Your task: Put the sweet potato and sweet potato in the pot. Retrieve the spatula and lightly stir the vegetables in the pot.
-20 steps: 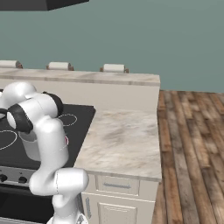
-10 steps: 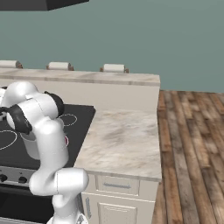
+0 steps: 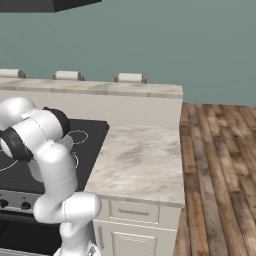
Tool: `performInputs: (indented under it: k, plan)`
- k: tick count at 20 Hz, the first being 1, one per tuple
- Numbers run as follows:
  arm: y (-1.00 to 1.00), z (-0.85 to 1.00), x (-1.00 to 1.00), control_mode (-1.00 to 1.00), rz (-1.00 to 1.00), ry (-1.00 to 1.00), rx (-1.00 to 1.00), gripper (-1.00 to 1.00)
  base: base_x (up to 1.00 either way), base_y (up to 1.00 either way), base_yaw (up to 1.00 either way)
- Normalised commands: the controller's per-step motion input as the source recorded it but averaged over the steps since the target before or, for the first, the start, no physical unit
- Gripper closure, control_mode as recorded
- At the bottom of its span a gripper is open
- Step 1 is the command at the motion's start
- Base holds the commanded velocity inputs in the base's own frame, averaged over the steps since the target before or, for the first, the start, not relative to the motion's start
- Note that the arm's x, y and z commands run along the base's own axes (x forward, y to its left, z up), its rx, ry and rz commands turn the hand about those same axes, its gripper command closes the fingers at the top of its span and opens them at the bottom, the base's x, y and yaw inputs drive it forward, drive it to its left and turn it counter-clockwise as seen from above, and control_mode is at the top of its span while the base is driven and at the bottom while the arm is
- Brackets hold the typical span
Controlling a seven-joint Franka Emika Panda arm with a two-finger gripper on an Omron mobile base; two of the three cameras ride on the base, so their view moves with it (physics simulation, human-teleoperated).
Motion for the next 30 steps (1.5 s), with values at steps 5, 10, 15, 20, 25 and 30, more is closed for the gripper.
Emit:
performInputs:
  k: [5,10,15,20,25,30]
  plan:
    - [-0.22,-0.03,-0.12,-1.00,0.00,0.01,0.12,1.00,0.00,0.00,0.00]
    - [-0.01,-0.23,0.00,-1.00,0.00,0.10,0.08,1.00,0.00,0.00,0.00]
    - [0.00,-0.14,0.06,-1.00,0.00,0.18,0.03,1.00,0.00,0.00,0.00]
    - [-0.11,0.52,-0.02,-1.00,0.00,0.18,0.05,1.00,0.00,0.00,0.00]
    - [-0.01,0.30,-0.08,-1.00,0.01,0.24,0.01,1.00,0.00,0.00,0.00]
    - [0.00,-0.13,0.01,-1.00,0.00,0.15,0.00,1.00,0.00,0.00,0.00]
